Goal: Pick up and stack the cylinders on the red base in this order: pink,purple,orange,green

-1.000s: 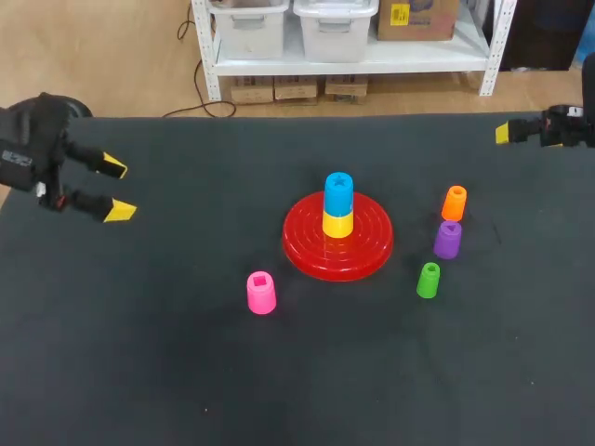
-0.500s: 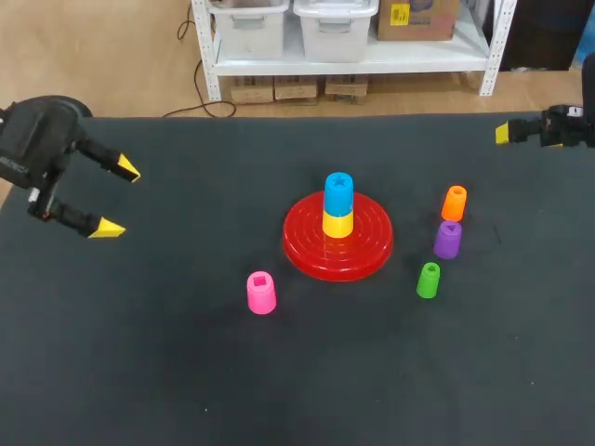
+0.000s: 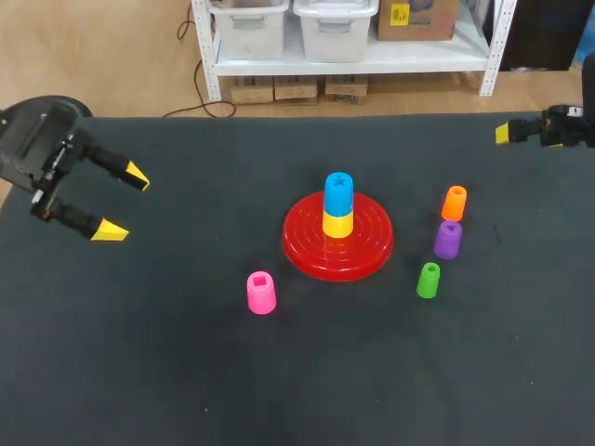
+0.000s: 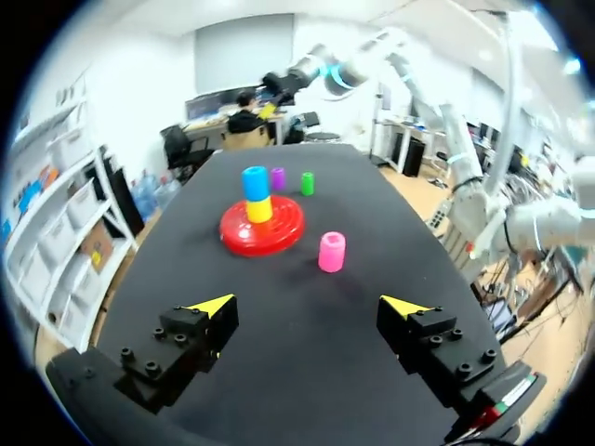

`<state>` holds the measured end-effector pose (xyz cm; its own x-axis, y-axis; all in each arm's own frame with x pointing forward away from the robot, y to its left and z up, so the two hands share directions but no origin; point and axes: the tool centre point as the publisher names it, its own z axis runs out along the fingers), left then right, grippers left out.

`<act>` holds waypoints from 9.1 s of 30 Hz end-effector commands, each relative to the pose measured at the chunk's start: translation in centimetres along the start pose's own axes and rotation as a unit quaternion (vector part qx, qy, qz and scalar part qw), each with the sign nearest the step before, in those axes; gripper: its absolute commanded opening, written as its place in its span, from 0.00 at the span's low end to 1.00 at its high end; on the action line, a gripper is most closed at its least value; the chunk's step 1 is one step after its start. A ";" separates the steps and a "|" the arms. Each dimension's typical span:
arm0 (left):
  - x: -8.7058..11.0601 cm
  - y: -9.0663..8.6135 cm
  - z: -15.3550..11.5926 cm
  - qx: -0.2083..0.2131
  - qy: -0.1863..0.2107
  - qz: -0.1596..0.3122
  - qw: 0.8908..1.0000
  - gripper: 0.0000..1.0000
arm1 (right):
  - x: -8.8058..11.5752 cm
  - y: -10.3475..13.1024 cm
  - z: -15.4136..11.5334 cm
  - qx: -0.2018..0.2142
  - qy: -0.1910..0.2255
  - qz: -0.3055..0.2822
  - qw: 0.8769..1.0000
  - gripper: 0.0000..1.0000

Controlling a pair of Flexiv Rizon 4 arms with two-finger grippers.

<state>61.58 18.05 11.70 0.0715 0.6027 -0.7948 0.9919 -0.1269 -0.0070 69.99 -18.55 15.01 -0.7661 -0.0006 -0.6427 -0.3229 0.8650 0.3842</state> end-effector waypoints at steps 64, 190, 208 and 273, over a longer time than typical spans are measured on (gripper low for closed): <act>0.8 1.0 0.4 -0.068 0.005 -0.033 0.997 1.00 | 1.2 20.7 4.0 -0.056 0.163 -0.420 0.891 1.00; 0.8 1.0 0.4 -0.068 0.005 -0.033 0.997 1.00 | 19.5 29.3 19.4 -0.149 0.375 -0.630 0.664 0.00; 0.8 1.0 0.4 -0.068 0.005 -0.033 0.997 1.00 | 15.7 29.4 16.8 -0.125 0.356 -0.636 0.673 0.00; 0.8 1.0 0.4 -0.068 0.005 -0.033 0.997 1.00 | 2.2 19.6 13.2 -0.049 0.379 -0.523 0.761 0.00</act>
<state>62.68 17.98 10.92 0.0029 0.6160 -0.7878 0.9996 0.0199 0.0192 69.17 4.94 12.64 -0.1488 -0.9857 -0.0786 -0.9887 0.1498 -0.0079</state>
